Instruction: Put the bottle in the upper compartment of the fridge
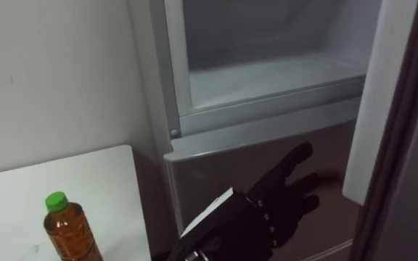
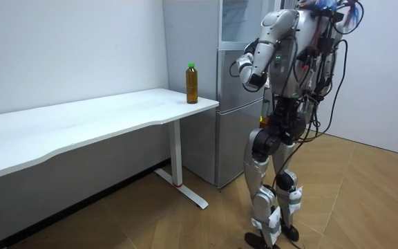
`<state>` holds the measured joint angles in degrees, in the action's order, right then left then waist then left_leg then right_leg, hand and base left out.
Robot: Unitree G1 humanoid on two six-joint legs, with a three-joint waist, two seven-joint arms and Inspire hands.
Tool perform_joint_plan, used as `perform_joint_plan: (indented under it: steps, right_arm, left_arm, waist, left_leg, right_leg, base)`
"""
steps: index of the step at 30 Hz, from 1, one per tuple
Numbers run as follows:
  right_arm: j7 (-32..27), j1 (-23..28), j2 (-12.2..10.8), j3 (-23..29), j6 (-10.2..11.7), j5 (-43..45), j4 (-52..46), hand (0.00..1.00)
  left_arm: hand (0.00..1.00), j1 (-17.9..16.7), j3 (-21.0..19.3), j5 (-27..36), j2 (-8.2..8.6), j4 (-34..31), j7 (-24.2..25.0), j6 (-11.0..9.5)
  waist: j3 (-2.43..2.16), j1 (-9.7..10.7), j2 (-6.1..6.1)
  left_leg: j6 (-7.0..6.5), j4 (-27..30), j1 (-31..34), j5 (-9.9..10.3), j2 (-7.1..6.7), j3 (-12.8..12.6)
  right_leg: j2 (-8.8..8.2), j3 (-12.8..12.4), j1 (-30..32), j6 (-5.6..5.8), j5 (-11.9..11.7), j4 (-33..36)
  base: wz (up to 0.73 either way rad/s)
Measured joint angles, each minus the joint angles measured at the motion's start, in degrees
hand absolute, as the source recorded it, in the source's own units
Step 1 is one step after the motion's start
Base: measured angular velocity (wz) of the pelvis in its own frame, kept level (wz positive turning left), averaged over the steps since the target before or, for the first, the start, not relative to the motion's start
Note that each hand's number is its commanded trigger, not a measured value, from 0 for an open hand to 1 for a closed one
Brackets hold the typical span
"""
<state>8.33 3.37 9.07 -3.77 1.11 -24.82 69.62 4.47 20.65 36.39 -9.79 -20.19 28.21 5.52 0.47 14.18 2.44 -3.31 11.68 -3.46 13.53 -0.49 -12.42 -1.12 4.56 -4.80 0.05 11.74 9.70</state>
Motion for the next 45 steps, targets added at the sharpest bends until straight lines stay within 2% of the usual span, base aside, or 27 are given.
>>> perform_joint_plan:
  steps: [4, 6, 9, 13, 17, 22, 31, 36, 38, 41, 45]
  right_arm:
    - [0.12, -0.28, 0.13, 0.58, -0.01, -0.16, 0.17, 0.00]
    - [0.06, -0.37, 0.30, 0.69, 0.00, -0.13, 0.15, 0.00]
    - [0.33, -0.35, 0.35, 1.31, -0.07, -0.18, 0.22, 0.00]
    - [0.71, -0.44, 0.61, 1.65, -0.90, -0.17, 0.27, 0.00]
    - [1.15, -0.56, 0.85, 1.84, -1.21, -0.19, 0.47, 0.00]
    - [1.23, -0.58, 0.91, 2.82, -1.21, -0.07, 0.34, 0.00]
    - [1.00, 0.68, 1.63, 2.76, -1.32, -4.43, 0.12, 0.00]
    - [1.04, 0.72, 2.39, 2.89, -2.10, -4.41, 1.58, 0.00]
    - [1.01, 0.97, 2.40, 2.92, -2.45, -4.49, 1.55, 0.00]
    - [0.55, 1.64, 2.33, 2.90, -2.53, -4.52, 1.49, 0.00]
    - [-0.49, 1.71, 2.36, 2.90, -2.48, -4.57, 1.42, 0.00]
  left_arm:
    - [0.00, 1.58, 0.82, -0.40, -0.04, 1.01, -0.01, 0.45]
    - [0.00, 1.85, 1.48, -2.37, -0.05, 1.29, -0.02, 0.95]
    - [0.00, 2.09, 2.03, -2.42, -0.05, 1.31, 0.06, 1.68]
    - [0.00, 2.44, 2.03, -2.34, 0.03, 1.30, 0.09, 1.68]
    - [0.00, 2.50, 2.02, -2.34, 0.04, 1.30, 0.09, 1.68]
    - [0.00, 2.54, 1.91, -2.29, -0.27, 1.30, -0.06, 1.68]
    - [0.00, 3.89, 2.76, -2.29, -0.27, 1.34, -0.54, 1.70]
    - [0.00, 5.76, 3.52, -2.29, -0.16, 3.61, -0.45, 1.69]
    - [0.00, 6.27, 3.85, -2.23, -0.15, 4.07, -0.40, 1.81]
    - [0.00, 6.92, 3.91, -2.22, -0.13, 4.15, -0.19, 3.10]
    - [0.00, 8.78, 4.45, -2.11, -0.05, 4.96, -0.18, 3.30]
  waist:
    - [0.27, 0.69, 0.79]
    - [0.56, 1.48, 1.45]
    - [0.52, 1.61, 1.87]
    - [0.42, 1.63, 2.00]
    - [0.42, 1.61, 1.97]
    - [0.37, 2.56, 1.81]
    - [0.44, 3.79, 1.10]
    - [0.38, 4.61, 0.23]
    - [0.32, 4.80, 0.06]
    - [0.31, 5.33, 0.04]
    - [0.18, 5.74, 0.26]
  left_leg:
    - [0.11, -0.05, -0.14, 0.26, 0.22, -1.37]
    - [0.20, -0.07, 0.02, 0.32, 0.35, -1.65]
    - [0.53, -0.23, -0.15, 0.51, 0.82, -2.30]
    - [0.73, -0.14, -0.43, 0.57, 1.25, -3.06]
    - [0.77, -0.07, -1.28, 0.54, 1.41, -4.45]
    - [0.77, -0.01, -1.51, 0.54, 1.56, -5.80]
    - [0.78, -0.19, -1.75, 0.54, 1.92, -8.00]
    - [0.78, -0.36, -2.93, 0.54, 2.18, -9.99]
    - [0.80, -0.33, -3.15, 0.55, 2.35, -11.04]
    - [1.06, -0.19, -3.19, 0.70, 2.68, -11.15]
    - [1.08, 0.15, -3.14, 0.70, 3.06, -11.22]
  right_leg:
    - [0.20, -1.27, 0.53, 0.02, -0.07, 0.15]
    - [0.29, -1.30, 0.86, -0.02, -0.12, 0.24]
    - [0.46, -1.52, 1.09, -0.26, -0.25, 0.21]
    - [0.73, -2.17, 1.07, -0.54, -0.39, 0.09]
    - [1.17, -3.18, 0.88, -0.61, -0.42, -0.01]
    - [1.26, -4.21, 1.23, -0.56, -0.51, 0.05]
    - [1.64, -6.19, 1.92, -0.66, -0.90, -0.01]
    - [2.28, -9.02, 1.88, -0.77, -1.14, 0.00]
    - [2.31, -9.23, 1.89, -0.80, -1.17, -0.01]
    - [2.34, -9.06, 1.90, -0.92, -1.24, -0.03]
    - [2.44, -8.67, 1.86, -1.26, -1.29, -0.01]
  base:
    - [-0.20]
    - [-0.12]
    - [-0.09]
    - [-0.12]
    - [-0.17]
    - [-0.13]
    - [-0.12]
    - [-0.29]
    - [-0.22]
    - [-0.08]
    - [0.00]
